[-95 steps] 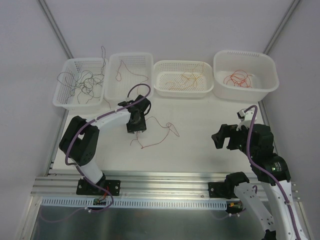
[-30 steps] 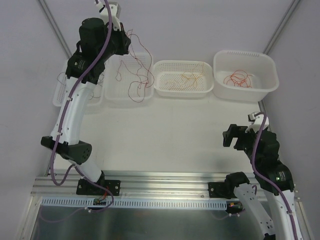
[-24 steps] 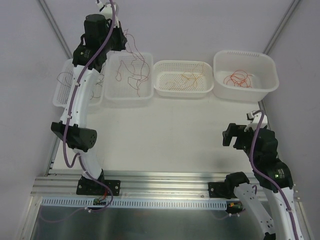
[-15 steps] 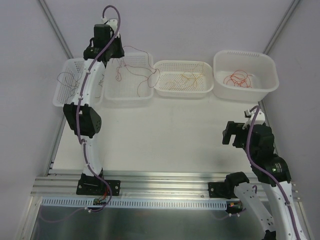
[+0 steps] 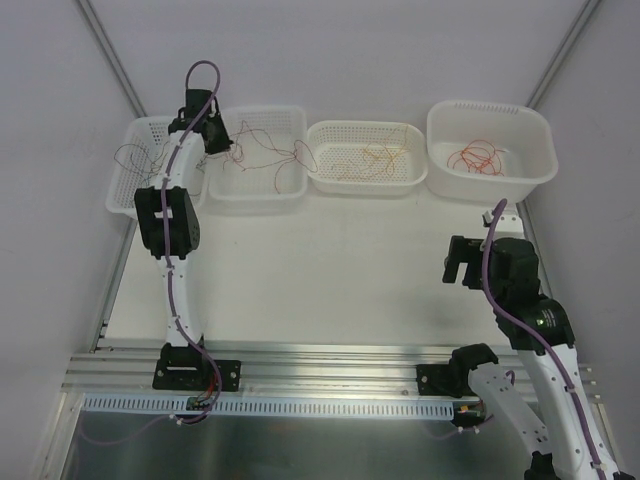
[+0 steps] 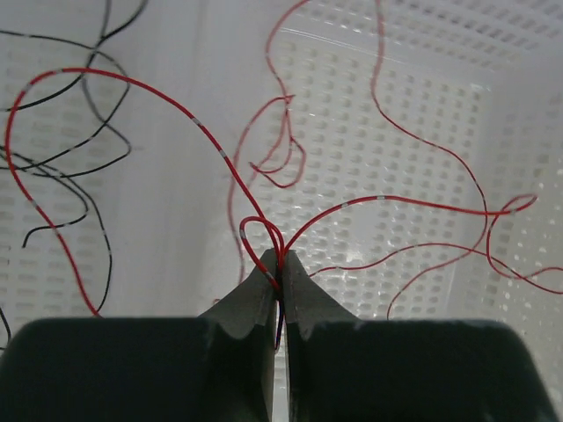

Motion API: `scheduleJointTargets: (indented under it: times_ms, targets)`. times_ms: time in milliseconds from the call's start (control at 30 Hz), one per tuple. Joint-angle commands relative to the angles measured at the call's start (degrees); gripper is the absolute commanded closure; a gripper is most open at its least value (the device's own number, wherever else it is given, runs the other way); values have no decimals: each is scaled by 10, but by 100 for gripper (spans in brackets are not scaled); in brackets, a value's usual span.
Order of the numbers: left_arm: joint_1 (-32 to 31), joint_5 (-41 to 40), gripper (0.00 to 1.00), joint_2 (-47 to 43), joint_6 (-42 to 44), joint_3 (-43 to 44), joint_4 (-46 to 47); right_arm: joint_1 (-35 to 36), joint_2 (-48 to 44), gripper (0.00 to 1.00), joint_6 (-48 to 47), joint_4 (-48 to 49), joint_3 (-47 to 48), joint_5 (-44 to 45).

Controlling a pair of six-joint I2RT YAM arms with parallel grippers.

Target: Untangle the cables

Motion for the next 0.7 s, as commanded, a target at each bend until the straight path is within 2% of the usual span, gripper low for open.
scheduleJointTargets:
  times_ms: [0,100,467,667]
  targets:
    - [37,-7,100,-39,-91,-25,29,3,7,3,2,22,12,7]
    - [56,42,100,-66,-116,-64,60,3,3,3,5,22,12,4]
    - [68,41,100,-131,-89,-102,84,3,-23,3,9,1,26,4]
    - [28,28,99,-132,-3,-89,89,3,-27,3,14,-1,29,-2]
